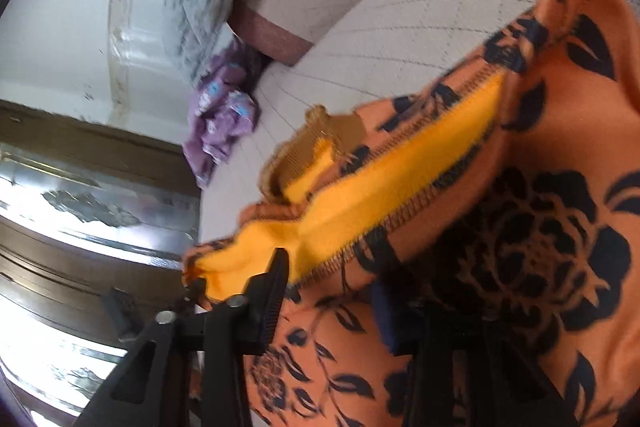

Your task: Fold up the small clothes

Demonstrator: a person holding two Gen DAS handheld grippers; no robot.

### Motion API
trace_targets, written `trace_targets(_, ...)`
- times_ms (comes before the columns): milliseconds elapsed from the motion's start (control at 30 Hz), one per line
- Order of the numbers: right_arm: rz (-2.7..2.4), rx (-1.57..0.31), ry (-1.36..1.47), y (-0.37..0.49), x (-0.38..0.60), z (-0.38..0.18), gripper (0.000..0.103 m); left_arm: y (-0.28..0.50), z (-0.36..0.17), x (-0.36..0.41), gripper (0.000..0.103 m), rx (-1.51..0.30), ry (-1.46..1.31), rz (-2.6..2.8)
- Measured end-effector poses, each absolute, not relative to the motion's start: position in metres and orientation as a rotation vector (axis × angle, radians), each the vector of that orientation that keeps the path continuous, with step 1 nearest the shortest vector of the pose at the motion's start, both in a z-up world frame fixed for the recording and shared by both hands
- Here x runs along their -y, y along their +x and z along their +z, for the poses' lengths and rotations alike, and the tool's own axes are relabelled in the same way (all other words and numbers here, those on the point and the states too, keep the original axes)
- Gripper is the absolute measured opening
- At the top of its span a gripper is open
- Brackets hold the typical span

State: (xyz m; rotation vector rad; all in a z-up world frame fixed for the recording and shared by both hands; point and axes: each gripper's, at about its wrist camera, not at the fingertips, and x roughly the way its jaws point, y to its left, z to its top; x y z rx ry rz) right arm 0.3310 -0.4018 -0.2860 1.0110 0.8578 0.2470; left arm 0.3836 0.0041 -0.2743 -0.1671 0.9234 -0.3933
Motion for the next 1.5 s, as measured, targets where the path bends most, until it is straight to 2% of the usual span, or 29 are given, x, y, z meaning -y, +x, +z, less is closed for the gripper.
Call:
trace_targets(67, 0.234, -0.812, 0.986, 0.336, 0.402, -0.279, 0.021, 0.385, -0.273, -0.005, 0.020, -0.914, -0.195, -0.392)
trace_targets(167, 0.199, -0.748, 0.965, 0.349, 0.402, -0.271, 0.015, 0.390, -0.274, -0.006, 0.020, -0.893, -0.225, -0.374)
trace_targets(300, 0.083, -0.766, 1.039, 0.373, 0.416, -0.280, 0.013, 0.394, -0.273, -0.013, 0.020, -0.880, -0.314, -0.368)
trace_targets(400, 0.066, -0.800, 1.147, 0.390, 0.426, -0.297, 0.017, 0.394, -0.269, -0.018, 0.026, -0.849, -0.348, -0.358)
trace_targets(467, 0.050, -0.782, 1.184, 0.389, 0.431, -0.298, 0.019, 0.392, -0.263, -0.022, 0.036, -0.816, -0.348, -0.333)
trace_targets(500, 0.052, -0.753, 1.198, 0.383, 0.433, -0.294, 0.023, 0.391, -0.260, -0.026, 0.037, -0.797, -0.364, -0.324)
trace_targets(567, 0.062, -0.720, 1.176, 0.374, 0.430, -0.285, 0.042, 0.390, -0.255, -0.035, 0.039, -0.769, -0.404, -0.311)
trace_targets(633, 0.072, -0.712, 1.034, 0.365, 0.411, -0.262, 0.050, 0.388, -0.249, -0.045, 0.040, -0.738, -0.436, -0.276)
trace_targets(767, 0.202, -0.832, 0.756, 0.374, 0.338, -0.237, 0.050, 0.388, -0.248, -0.047, 0.043, -0.780, -0.368, -0.191)
trace_targets(867, 0.252, -0.892, 0.642, 0.393, 0.282, -0.240, 0.050, 0.389, -0.258, -0.034, 0.043, -0.887, -0.202, -0.088)
trace_targets(967, 0.269, -0.949, 0.585, 0.418, 0.241, -0.252, 0.050, 0.393, -0.278, -0.019, 0.043, -0.998, -0.055, -0.028)
trace_targets(1100, 0.150, -0.970, 0.558, 0.461, 0.214, -0.272, 0.051, 0.395, -0.293, -0.015, 0.043, -1.087, -0.033, -0.046)
trace_targets(1233, 0.131, -0.968, 0.602, 0.467, 0.221, -0.266, 0.049, 0.395, -0.289, -0.016, 0.043, -1.078, -0.015, -0.028)
trace_targets(1400, 0.101, -0.888, 0.596, 0.415, 0.266, -0.244, 0.049, 0.385, -0.269, -0.001, 0.044, -0.992, -0.015, -0.094)
trace_targets(1500, 0.027, -0.878, 0.568, 0.364, 0.304, -0.236, 0.049, 0.367, -0.263, 0.019, 0.056, -0.955, 0.047, -0.149)
